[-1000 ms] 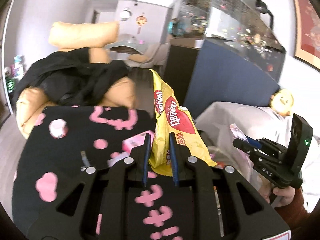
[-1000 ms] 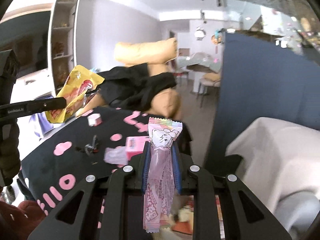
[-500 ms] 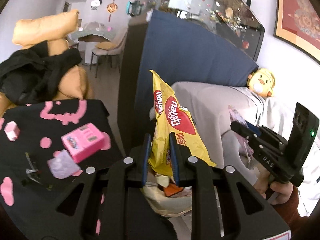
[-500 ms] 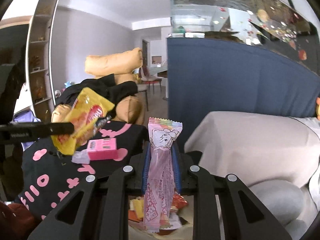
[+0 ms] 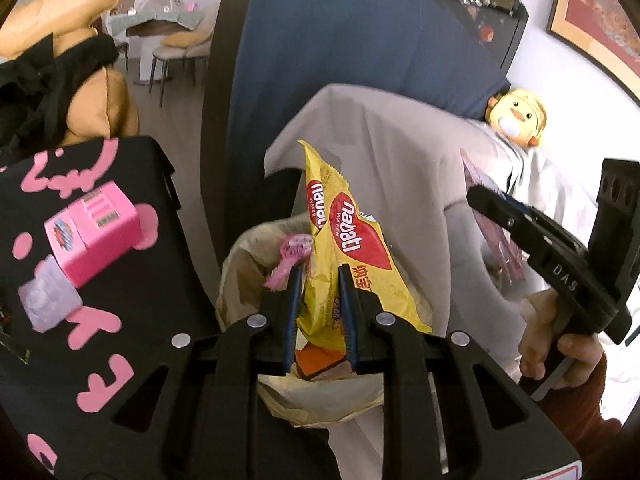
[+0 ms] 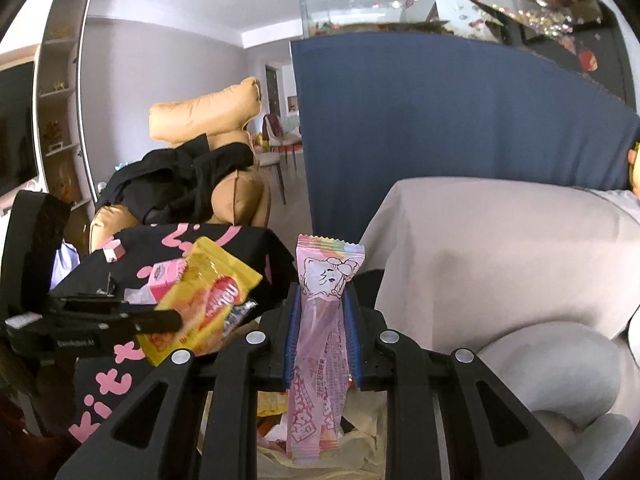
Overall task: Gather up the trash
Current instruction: 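Lower the Nabati packet into the trash bag and open the left gripper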
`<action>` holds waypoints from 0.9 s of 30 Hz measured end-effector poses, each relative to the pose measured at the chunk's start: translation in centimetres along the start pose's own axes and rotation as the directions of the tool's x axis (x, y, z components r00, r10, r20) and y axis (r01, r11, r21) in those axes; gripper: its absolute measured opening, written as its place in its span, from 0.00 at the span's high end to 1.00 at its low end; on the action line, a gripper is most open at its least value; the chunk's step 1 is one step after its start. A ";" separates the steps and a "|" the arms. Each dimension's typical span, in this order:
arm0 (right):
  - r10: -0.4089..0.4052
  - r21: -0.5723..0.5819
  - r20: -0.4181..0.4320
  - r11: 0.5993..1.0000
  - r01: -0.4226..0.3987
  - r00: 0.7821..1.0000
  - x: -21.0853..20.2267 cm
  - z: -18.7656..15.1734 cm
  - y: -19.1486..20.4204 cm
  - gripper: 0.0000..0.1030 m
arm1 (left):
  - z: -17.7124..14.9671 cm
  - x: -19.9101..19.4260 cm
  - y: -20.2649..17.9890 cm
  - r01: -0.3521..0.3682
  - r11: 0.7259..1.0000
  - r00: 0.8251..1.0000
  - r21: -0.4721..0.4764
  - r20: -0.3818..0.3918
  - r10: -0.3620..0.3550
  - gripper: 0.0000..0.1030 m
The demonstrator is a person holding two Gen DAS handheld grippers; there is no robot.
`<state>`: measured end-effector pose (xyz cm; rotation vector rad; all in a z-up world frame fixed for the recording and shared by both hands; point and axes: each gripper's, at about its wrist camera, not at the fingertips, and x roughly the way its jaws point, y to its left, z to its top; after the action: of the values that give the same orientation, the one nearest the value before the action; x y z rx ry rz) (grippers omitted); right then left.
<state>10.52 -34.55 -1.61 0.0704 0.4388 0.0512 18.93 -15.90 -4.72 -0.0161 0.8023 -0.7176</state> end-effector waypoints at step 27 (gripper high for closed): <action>0.065 0.024 -0.179 0.998 -0.062 0.982 6.2 -3.0 1.5 0.80 | -1.4 5.9 2.9 0.023 0.997 0.996 -0.068 -0.085 -0.029 0.51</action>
<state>14.82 -32.49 -6.78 0.0980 0.6175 0.1174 22.48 -16.81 -10.33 -0.0569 0.9093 -0.7197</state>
